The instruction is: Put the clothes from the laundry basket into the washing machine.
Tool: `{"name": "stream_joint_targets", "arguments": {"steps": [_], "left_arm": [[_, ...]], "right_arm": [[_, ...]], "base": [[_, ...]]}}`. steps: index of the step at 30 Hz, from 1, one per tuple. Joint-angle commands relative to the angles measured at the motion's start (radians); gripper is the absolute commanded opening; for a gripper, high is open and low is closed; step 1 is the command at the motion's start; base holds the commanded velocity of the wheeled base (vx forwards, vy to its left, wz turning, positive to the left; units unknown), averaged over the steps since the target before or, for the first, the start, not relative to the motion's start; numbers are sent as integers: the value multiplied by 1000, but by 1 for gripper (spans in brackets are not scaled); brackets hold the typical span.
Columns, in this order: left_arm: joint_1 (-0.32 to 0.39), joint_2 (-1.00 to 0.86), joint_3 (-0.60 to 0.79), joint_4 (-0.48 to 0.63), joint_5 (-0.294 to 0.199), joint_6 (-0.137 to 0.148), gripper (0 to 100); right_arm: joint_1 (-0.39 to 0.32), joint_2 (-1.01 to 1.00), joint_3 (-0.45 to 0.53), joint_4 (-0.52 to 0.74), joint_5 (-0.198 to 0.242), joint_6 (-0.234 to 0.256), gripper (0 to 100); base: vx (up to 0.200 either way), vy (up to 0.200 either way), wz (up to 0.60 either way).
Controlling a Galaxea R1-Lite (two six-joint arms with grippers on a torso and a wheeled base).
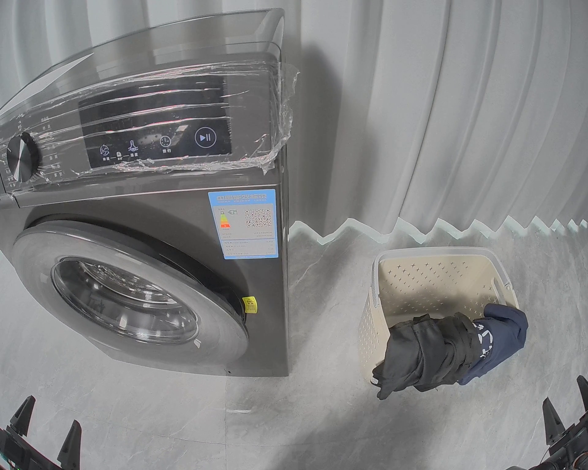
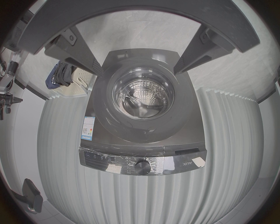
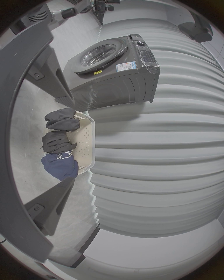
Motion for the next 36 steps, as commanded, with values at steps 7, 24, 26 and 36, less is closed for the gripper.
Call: {"name": "stream_joint_targets", "arguments": {"steps": [7, 24, 26, 36], "left_arm": [[1, -18, 16, 0, 1, 0, 100], [1, -17, 16, 0, 1, 0, 100], [1, -18, 16, 0, 1, 0, 100], [1, -17, 16, 0, 0, 0, 100]], "right_arm": [[1, -16, 16, 0, 0, 0, 100], [1, -16, 16, 0, 0, 0, 100], [1, -16, 16, 0, 0, 0, 100], [1, -16, 16, 0, 0, 0, 100]], "base": [[0, 171, 0], [0, 200, 0], [0, 100, 0], [-40, 0, 0]]}}
